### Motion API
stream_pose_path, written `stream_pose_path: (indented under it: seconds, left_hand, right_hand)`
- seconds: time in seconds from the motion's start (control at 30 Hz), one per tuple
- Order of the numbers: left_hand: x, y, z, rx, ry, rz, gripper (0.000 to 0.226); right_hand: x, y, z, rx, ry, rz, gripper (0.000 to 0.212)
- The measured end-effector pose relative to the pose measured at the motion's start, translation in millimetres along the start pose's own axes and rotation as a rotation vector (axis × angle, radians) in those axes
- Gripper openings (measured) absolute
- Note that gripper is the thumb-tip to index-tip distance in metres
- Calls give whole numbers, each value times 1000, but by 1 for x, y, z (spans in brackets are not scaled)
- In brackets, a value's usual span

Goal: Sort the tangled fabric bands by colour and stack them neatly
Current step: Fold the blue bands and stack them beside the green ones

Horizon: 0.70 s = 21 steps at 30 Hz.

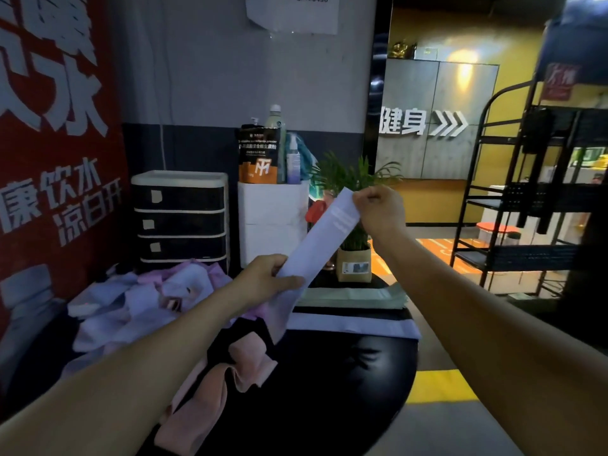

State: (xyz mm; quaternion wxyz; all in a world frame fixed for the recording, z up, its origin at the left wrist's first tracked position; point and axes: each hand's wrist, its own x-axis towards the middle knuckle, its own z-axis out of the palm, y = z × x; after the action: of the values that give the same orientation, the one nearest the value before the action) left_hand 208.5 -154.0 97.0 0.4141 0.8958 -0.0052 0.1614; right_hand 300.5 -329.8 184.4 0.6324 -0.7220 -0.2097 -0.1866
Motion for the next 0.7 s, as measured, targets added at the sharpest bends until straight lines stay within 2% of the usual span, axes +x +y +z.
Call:
stream_pose_path:
  seconds: [0.07, 0.13, 0.2, 0.27, 0.37, 0.43, 0.47, 0.6, 0.7]
  left_hand:
    - [-1, -16, 3, 276, -87, 29, 30]
    - [-2, -32, 5, 392, -98, 21, 37]
    - [-1, -46, 8, 412, -42, -32, 33]
    - [2, -52, 8, 410, 1, -94, 16]
    - [11, -56, 6, 370, 31, -155, 2]
    - [18, -59, 6, 306, 49, -176, 4]
    - [20, -61, 8, 250, 84, -205, 5]
    - [30, -80, 20, -151, 263, -415, 9]
    - [39, -95, 36, -204, 333, -485, 17]
  right_hand:
    - [1, 16, -10, 43, 30, 75, 12]
    - [3, 32, -19, 97, 48, 156, 15]
    - [4, 47, -29, 113, 68, 202, 22]
    - [3, 62, -37, 100, 80, 239, 24]
    - [1, 83, -47, 74, 73, 266, 15]
    - [1, 98, -54, 58, 94, 283, 5]
    - [0, 105, -58, 39, 110, 292, 8]
    - [-7, 137, -68, -94, 120, 355, 8]
    - [-14, 163, -70, -186, 133, 416, 5]
